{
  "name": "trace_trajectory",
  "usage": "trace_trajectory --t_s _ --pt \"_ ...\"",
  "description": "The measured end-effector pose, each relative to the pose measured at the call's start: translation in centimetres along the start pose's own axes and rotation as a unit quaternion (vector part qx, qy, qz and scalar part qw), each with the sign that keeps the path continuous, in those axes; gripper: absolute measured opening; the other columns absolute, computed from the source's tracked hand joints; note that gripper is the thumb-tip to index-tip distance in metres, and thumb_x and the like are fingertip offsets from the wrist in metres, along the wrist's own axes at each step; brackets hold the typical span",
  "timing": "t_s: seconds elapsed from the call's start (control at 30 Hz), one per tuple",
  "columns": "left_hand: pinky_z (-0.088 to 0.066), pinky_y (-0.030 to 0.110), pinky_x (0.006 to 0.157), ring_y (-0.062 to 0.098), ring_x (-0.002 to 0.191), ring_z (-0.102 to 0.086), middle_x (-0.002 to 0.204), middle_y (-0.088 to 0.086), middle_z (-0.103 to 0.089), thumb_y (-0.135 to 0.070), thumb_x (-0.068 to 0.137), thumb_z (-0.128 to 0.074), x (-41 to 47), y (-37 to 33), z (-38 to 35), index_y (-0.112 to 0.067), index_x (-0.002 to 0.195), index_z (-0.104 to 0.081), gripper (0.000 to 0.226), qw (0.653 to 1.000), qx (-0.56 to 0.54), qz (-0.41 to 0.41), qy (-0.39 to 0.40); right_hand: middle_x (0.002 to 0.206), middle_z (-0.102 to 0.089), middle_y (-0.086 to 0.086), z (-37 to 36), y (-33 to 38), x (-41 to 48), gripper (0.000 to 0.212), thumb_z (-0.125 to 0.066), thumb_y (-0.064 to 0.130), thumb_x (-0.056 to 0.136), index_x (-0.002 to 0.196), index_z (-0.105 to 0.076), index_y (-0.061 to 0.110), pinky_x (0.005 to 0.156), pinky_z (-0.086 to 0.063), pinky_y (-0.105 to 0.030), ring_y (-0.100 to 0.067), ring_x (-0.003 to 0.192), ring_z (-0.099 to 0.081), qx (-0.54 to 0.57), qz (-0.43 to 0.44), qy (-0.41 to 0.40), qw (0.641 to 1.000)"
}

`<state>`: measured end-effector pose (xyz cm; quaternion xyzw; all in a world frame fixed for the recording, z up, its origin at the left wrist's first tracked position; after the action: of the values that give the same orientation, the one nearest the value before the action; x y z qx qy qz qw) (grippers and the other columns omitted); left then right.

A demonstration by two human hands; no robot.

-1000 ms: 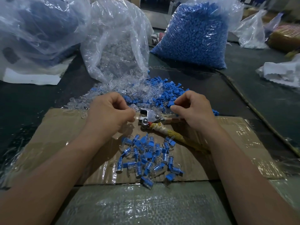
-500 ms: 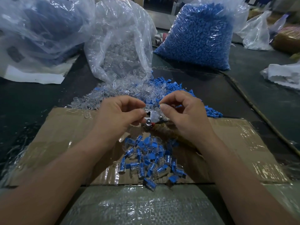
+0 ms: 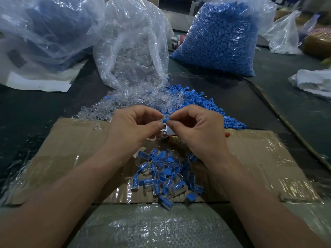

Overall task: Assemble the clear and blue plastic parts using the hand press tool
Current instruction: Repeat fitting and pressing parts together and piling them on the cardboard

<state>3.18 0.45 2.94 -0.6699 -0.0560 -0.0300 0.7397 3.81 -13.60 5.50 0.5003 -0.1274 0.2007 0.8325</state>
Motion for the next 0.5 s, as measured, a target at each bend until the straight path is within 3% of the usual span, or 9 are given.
trace_trajectory --t_s 0.2,0.33,0.43,0.5 --pt "-0.055 0.021 0.06 0.016 0.063 -0.067 0.069 0.005 -0.071 -0.009 0.071 -0.069 -0.08 -0.09 0.03 -0.018 0.076 -0.068 0.01 1.0 -0.012 -0.006 0.006 0.069 -0.061 0.018 -0.35 0.17 -0.22 0.015 -0.074 0.01 0.072 0.08 -0.066 0.021 0.061 -0.047 -0.007 0.005 0.064 -0.062 0.036 0.003 0.043 0.998" --pt "-0.054 0.023 0.06 0.016 0.062 -0.064 0.067 0.005 -0.069 -0.019 0.059 -0.068 -0.15 -0.19 -0.07 -0.015 0.074 -0.068 0.016 0.997 -0.062 0.015 0.03 0.066 -0.06 0.017 -0.28 0.24 -0.14 0.02 -0.075 0.015 0.071 0.077 -0.061 0.029 0.058 -0.045 -0.007 0.006 0.064 -0.06 0.046 0.007 0.049 0.998" --pt "-0.055 0.025 0.061 0.018 0.059 -0.063 0.065 0.008 -0.068 -0.009 0.065 -0.069 -0.04 -0.07 -0.18 -0.016 0.067 -0.068 0.008 0.995 -0.083 0.034 0.04 0.071 -0.059 0.015 -0.3 0.21 -0.06 0.026 -0.076 0.019 0.069 0.079 -0.057 0.035 0.063 -0.047 -0.01 0.002 0.069 -0.059 0.027 0.017 0.049 0.998" --pt "-0.054 0.022 0.055 0.016 0.054 -0.062 0.06 0.007 -0.066 0.002 0.071 -0.067 0.04 0.04 -0.18 -0.015 0.064 -0.068 0.018 0.995 -0.082 0.041 0.036 0.079 -0.063 0.012 -0.5 0.05 -0.05 0.029 -0.077 0.017 0.068 0.081 -0.059 0.034 0.07 -0.051 -0.013 -0.001 0.074 -0.062 0.042 0.012 0.064 0.997"
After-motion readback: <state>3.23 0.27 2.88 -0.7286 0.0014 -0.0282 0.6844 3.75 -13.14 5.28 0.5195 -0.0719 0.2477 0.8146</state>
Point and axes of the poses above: each hand's wrist, its own x-axis towards the middle knuckle, its own z-axis out of the back of the hand, y = z × x, the point moved 5 cm from there along x, towards the middle knuckle
